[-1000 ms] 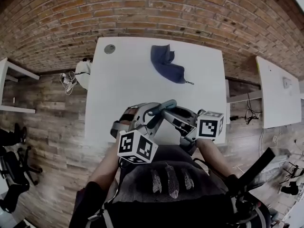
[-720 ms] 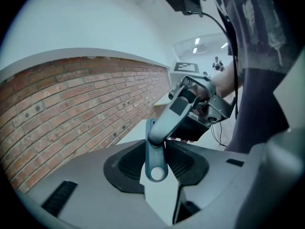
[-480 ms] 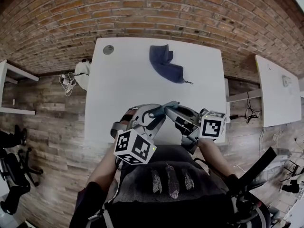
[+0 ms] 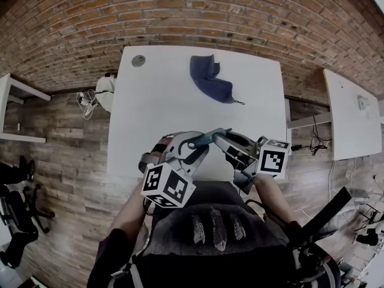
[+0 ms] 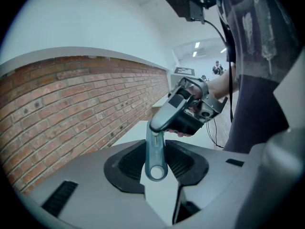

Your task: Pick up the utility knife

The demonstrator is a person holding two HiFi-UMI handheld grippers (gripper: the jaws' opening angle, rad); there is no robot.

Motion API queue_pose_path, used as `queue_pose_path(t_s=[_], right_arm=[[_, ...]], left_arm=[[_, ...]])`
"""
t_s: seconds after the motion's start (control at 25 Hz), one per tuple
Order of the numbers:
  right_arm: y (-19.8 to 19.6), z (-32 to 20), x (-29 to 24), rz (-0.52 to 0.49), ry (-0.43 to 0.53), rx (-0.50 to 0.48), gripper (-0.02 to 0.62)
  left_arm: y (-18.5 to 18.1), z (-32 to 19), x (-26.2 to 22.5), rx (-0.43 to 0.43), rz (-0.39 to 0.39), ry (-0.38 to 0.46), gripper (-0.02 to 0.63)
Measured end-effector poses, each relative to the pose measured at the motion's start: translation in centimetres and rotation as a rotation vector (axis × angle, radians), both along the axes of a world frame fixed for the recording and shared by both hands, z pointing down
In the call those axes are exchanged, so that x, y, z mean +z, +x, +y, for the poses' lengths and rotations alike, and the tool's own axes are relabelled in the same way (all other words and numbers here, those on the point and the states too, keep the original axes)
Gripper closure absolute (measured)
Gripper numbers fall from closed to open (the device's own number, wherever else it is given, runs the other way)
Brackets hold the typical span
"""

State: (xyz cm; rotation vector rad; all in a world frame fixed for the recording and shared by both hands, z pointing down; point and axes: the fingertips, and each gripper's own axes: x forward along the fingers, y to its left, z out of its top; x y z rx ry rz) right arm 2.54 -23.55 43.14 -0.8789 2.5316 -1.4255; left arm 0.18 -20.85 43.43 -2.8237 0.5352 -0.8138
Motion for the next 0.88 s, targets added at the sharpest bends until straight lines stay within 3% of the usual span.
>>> queue_pose_path(t_s=[0.52, 0.88], right_arm=[[1.0, 0.5, -0.6, 0.010, 0.025, 0.001, 0.508], [1.6, 0.5, -1.1, -0.040, 0.004, 0.032, 0.509]], left_arm=[[-0.2, 0.8, -0.7, 0.006, 0.012, 0.009, 0.483], [-0.8, 1.1, -1.7, 0.013, 0.046, -0.010, 0.488]])
